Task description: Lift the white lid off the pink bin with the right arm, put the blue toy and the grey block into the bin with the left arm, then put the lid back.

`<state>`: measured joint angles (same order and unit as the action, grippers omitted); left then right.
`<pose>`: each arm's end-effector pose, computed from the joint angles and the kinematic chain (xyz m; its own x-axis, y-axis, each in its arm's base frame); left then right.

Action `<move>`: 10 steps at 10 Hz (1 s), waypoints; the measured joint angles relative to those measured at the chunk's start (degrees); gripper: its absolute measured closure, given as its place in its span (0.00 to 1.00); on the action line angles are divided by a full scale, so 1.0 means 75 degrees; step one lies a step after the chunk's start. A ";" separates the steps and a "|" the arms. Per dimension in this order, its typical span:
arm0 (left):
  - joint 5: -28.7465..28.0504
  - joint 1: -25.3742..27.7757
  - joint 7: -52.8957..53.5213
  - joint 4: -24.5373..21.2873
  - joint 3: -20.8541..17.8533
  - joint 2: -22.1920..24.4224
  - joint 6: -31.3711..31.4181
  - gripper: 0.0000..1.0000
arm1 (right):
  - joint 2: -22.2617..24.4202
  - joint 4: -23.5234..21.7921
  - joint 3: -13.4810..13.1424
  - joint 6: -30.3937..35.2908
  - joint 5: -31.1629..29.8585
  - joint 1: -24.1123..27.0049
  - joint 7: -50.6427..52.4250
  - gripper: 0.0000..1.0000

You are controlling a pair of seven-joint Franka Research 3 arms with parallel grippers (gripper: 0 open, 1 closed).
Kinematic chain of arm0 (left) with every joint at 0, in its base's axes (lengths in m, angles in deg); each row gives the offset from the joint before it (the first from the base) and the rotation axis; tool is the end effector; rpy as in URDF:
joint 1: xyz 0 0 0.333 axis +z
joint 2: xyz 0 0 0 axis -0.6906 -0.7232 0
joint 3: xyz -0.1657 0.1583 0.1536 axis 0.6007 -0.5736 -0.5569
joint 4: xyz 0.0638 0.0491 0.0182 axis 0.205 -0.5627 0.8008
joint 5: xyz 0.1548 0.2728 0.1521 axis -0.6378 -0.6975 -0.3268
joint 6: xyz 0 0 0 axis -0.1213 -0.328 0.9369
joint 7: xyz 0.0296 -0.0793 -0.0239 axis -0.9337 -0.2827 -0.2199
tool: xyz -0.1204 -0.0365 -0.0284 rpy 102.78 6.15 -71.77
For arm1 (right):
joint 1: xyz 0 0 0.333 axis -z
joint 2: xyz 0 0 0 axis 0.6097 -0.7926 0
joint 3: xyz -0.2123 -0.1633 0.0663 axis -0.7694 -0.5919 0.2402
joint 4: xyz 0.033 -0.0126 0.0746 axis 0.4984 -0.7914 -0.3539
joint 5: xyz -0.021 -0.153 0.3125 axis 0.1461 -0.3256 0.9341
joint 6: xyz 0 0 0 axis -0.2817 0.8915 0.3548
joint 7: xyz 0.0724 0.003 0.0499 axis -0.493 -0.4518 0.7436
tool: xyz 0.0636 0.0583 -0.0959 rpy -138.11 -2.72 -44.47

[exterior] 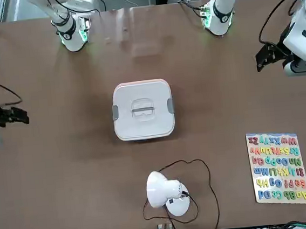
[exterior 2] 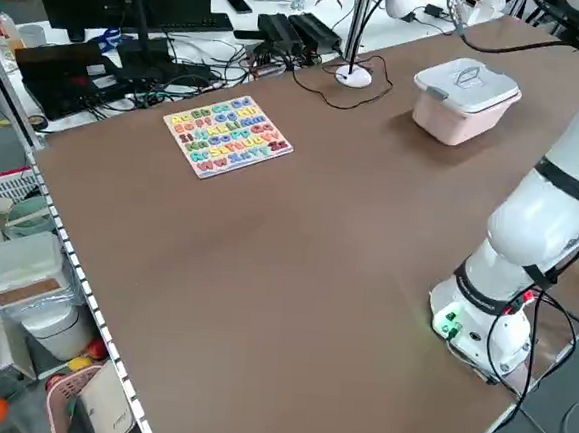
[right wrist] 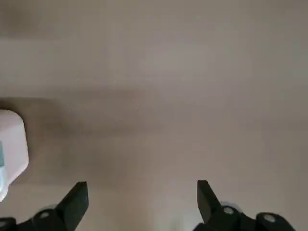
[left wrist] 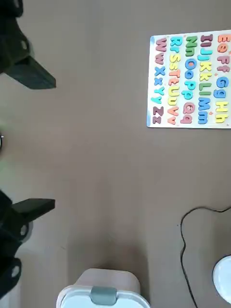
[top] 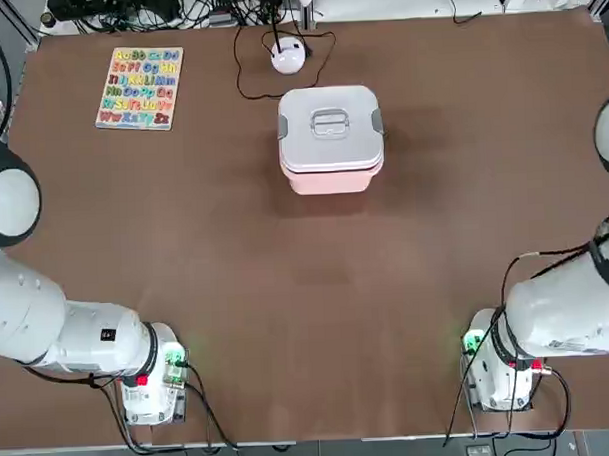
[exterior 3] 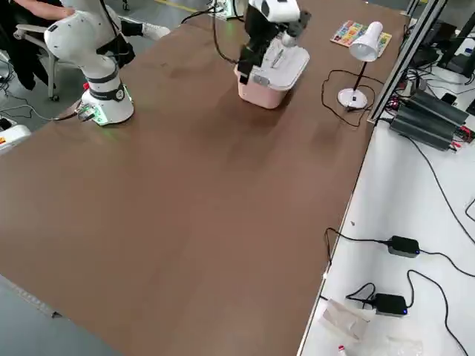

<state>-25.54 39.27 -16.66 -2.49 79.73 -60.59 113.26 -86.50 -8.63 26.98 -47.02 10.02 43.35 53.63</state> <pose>0.5108 -0.0813 0.5784 0.9982 -0.0457 -0.0394 -0.0463 -0.9988 -0.0160 0.5486 -0.0147 0.5293 0.9968 -0.0113 -0.0789 -0.0076 -0.9989 0.0470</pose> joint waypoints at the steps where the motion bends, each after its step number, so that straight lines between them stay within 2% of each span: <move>1: 0.0000 0.0004 0.0000 0.0000 -0.0002 0.0000 0.0000 0.00 | 0.0376 -0.0218 0.0057 0.0064 -0.0001 -0.0004 -0.0503 0.00; 3: 0.0000 0.0001 0.0000 0.0000 -0.0002 0.0000 0.0000 0.00 | 0.0914 -0.0371 0.0124 0.0359 0.0000 -0.0072 -0.0992 0.00; 5: 0.0000 0.0002 0.0000 0.0000 -0.0002 0.0000 0.0000 0.00 | 0.1165 -0.0380 0.0118 0.0391 0.0000 -0.0174 -0.1228 0.00; 10: 0.0000 0.0008 0.0000 0.0000 -0.0002 0.0000 0.0000 0.00 | 0.1151 -0.0427 -0.0025 0.0116 0.0000 -0.0198 -0.1272 0.00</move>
<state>-25.54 39.33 -16.66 -2.49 79.72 -60.59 113.26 -77.86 -11.83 26.80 -46.14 10.02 41.86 44.09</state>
